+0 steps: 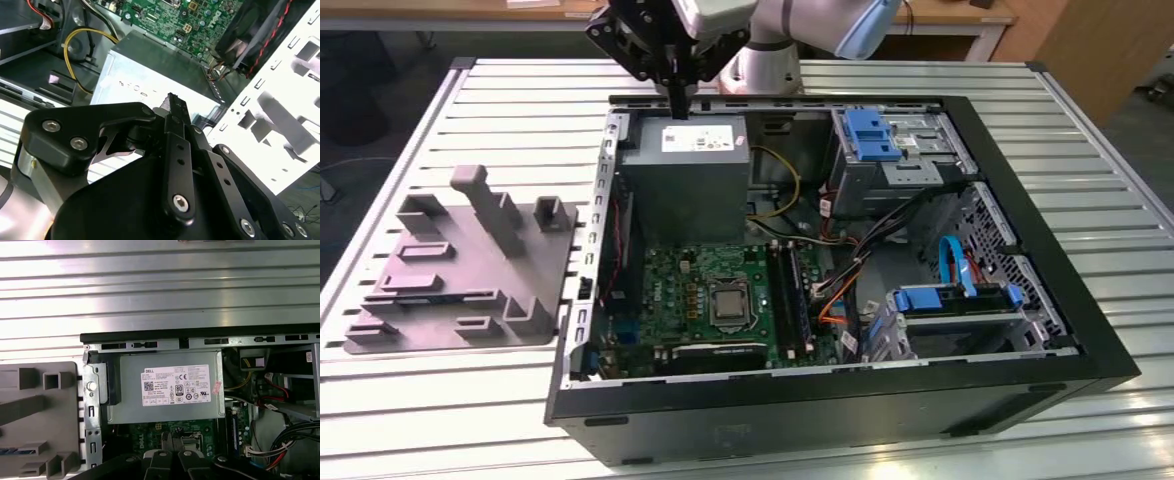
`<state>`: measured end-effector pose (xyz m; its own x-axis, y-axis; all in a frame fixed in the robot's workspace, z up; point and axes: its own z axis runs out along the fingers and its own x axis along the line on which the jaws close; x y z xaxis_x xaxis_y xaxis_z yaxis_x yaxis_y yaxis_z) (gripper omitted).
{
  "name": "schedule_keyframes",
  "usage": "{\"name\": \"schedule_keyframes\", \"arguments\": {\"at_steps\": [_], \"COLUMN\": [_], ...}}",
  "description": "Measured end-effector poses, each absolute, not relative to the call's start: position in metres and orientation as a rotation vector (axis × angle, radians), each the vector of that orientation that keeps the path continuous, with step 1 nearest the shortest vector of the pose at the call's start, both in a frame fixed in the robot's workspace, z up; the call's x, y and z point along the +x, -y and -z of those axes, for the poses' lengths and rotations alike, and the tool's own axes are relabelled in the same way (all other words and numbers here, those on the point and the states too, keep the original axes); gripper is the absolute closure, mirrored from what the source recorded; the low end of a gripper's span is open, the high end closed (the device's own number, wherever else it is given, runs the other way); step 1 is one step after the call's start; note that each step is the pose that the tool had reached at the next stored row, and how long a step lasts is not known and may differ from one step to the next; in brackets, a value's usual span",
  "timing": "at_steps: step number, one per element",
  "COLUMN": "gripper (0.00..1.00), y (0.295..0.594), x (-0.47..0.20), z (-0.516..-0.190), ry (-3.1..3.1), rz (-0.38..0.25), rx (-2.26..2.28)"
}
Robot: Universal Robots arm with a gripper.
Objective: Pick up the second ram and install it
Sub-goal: 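Reach for the second ram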
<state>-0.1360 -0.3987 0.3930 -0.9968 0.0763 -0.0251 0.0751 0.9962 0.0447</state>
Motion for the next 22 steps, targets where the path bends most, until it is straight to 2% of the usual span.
{"name": "schedule_keyframes", "arguments": {"at_steps": [22], "gripper": [0.90], "y": [0.398], "x": [-0.164], "z": [-0.393], "ry": [-3.110], "rz": [-0.068], "rx": [0.118]}}
